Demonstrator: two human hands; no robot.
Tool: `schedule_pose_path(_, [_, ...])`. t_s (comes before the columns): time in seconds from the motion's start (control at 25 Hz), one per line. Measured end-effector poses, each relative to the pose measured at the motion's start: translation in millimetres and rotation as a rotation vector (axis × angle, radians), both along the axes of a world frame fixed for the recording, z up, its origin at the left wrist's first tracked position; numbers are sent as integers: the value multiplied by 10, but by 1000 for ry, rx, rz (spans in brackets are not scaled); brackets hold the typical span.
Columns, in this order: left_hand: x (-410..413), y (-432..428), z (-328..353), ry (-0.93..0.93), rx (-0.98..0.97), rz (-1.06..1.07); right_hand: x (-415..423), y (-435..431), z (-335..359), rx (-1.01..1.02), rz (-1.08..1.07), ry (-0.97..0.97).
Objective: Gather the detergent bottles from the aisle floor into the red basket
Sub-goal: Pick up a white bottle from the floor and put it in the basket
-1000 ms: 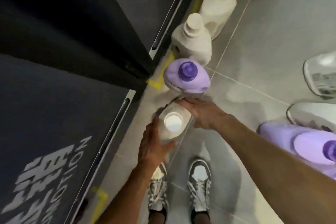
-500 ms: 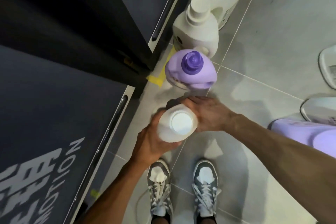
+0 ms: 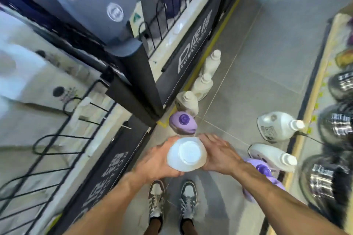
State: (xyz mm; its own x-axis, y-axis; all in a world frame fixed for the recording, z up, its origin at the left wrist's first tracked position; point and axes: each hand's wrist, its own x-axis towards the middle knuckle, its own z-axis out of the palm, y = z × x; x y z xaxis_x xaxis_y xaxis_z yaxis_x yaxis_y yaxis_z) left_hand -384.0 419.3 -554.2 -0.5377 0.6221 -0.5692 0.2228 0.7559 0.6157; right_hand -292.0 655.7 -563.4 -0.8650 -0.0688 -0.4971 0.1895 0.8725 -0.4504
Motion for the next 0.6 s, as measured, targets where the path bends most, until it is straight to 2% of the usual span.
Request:
schedule_pose_path(0.12, [-35,108,1169,80,56,72,-112,92,1270,79,30,59])
schedule_pose_path(0.28, [-30,107,2306,153,116,325,-34,51,2665,90,-28,181])
schedule_pose_path(0.4, [10,-129,3161,301,250,85,114,-116,3493,8,-133,289])
schedule_pose_path(0.48, [67,-415,3715,317,247,69,120,-250,3836,-51,-112,336])
schedule_pose_path(0.6, [229,-635,4063,409,217,113,-2,-495,4081,-110,6,336])
